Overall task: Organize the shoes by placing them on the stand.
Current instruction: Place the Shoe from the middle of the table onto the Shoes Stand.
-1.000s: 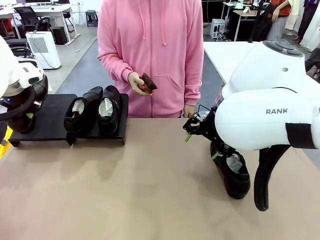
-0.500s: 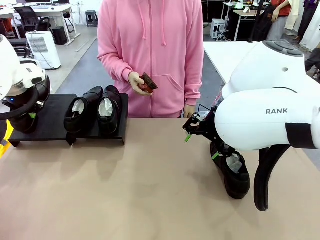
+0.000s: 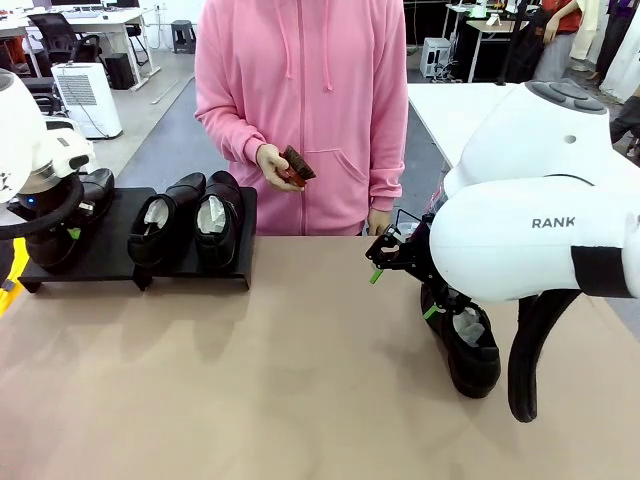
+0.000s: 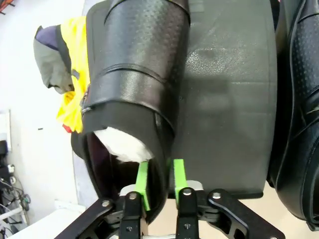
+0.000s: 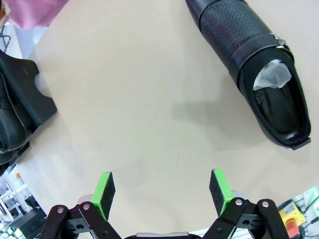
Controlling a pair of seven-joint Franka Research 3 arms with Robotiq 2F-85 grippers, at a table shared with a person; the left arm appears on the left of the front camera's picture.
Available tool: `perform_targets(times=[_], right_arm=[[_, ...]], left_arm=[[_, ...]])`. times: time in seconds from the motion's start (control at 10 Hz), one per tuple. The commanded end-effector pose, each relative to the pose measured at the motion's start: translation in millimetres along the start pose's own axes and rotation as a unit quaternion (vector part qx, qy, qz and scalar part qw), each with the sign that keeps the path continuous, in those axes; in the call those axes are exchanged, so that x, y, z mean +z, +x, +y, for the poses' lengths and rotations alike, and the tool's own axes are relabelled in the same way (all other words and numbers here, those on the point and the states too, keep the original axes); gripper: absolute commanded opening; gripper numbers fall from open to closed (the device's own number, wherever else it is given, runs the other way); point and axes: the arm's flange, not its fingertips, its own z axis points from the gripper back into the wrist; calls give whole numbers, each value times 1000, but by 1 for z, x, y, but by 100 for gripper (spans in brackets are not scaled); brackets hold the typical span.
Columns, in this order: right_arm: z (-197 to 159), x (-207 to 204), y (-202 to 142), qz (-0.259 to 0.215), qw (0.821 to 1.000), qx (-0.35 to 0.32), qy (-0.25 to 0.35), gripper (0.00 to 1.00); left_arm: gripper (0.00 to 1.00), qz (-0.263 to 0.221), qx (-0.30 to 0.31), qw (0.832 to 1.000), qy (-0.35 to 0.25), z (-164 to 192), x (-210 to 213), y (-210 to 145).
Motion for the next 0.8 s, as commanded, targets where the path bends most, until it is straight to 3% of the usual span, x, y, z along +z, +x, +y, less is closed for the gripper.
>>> perform_targets(times=[0.0, 0.5, 0.6, 0.7], right_arm=[[2, 1, 4, 6, 1000, 8, 9, 100], [2, 1, 4, 6, 1000, 8, 9, 100], [2, 1, 4, 6, 1000, 8, 9, 100], [2, 1, 4, 6, 1000, 8, 9, 100]], left_arm=[[54, -1, 16, 1000, 2, 1, 5, 6], [54, -52, 74, 996, 14, 7, 46, -4], [54, -23, 33, 999, 3, 9, 22, 8], [54, -23, 33, 999, 3, 9, 22, 8]])
